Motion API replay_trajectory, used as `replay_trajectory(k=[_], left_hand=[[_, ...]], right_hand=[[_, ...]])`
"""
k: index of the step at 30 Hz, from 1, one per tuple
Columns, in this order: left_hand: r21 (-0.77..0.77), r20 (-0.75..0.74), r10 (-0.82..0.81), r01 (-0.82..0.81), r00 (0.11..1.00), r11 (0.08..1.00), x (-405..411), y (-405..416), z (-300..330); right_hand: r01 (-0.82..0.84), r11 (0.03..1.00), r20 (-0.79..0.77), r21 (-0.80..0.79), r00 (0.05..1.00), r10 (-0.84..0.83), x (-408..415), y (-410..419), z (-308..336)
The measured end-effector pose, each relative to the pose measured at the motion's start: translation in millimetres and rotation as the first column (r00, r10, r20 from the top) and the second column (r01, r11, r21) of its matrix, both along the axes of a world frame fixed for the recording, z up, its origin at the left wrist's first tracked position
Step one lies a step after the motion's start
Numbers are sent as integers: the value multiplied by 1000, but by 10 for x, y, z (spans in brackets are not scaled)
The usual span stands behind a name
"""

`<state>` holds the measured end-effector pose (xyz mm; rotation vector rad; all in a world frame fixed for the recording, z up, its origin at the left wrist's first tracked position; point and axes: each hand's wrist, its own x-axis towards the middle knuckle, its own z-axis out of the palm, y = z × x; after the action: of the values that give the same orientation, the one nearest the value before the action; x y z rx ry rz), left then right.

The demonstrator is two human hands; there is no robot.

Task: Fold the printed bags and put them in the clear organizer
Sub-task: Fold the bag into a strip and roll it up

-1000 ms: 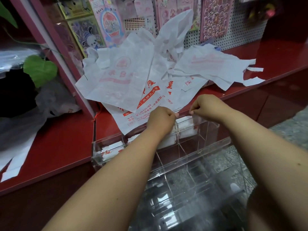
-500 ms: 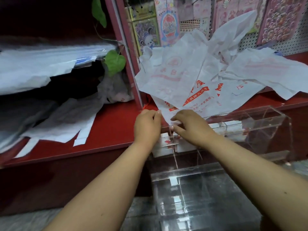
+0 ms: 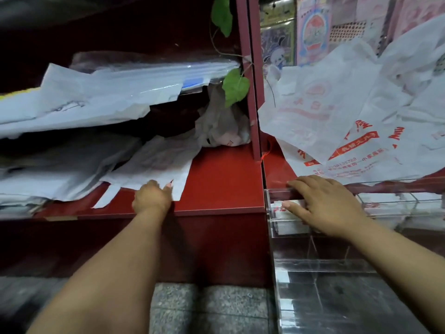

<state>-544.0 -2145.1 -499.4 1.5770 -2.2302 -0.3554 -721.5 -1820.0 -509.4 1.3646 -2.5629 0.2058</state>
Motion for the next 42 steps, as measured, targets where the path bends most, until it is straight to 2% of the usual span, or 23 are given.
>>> replay_trajectory(k=[2,6,9,12,14,16,17,19,21,22,24,26,28,29,31,33,35,37,39,42], left_hand=[[-19,43,-34,35,999,999,-20,-51,-19],[80,-172,-55,70,984,994,-137,21,24],[150,-240,-79,117,968,982,-213,105,136],[215,-437,-118,232,891,949,-325,321,346],[332,-606,-111,377,788,865,-433,580,530],[448,-714,-50,509,699,735,-561,894,695],[494,-749,-5,564,662,662,-630,1056,755],[570,-770,58,644,636,511,-738,1369,835],[615,-769,85,695,634,374,-810,1626,859],[623,-774,106,720,625,305,-829,1741,868],[619,-785,166,760,597,195,-848,1949,880],[606,-793,195,782,578,147,-856,2089,869],[603,-798,162,780,581,170,-842,2131,851],[601,-799,133,765,587,233,-818,2098,848],[557,-797,50,700,602,448,-701,1912,830],[491,-751,2,555,661,672,-502,1666,767],[491,-661,46,386,749,781,-261,1485,630],[542,-496,35,277,868,793,-78,1439,481],[624,-323,-65,264,944,736,16,1492,385],[702,-239,-187,303,953,645,27,1592,293]], right_hand=[[8,1000,-15,-12,1000,-8,-4,-7,-8],[15,1000,-32,-5,999,-15,-20,-13,-30],[13,999,-24,-44,1000,-14,-22,-4,-37],[6,999,18,-45,1000,-5,-25,14,-18],[-10,992,54,-122,998,17,2,35,8],[-16,955,125,-297,991,55,114,65,77],[8,923,210,-385,975,79,204,73,124],[126,860,466,-495,874,140,428,61,233],[285,815,693,-504,697,184,574,16,292],[339,802,754,-491,627,196,597,8,283],[413,770,801,-485,563,203,580,30,229],[502,719,841,-480,498,214,551,82,154],[620,634,883,-462,384,269,517,142,118],[679,586,897,-442,319,308,485,172,119],[755,524,909,-394,235,344,394,249,154],[789,498,919,-361,210,334,278,348,190],[811,488,933,-324,187,309,164,452,184],[814,507,951,-283,169,260,100,560,183],[803,535,962,-264,176,209,51,659,177],[773,563,946,-291,319,50,-4,794,187]])
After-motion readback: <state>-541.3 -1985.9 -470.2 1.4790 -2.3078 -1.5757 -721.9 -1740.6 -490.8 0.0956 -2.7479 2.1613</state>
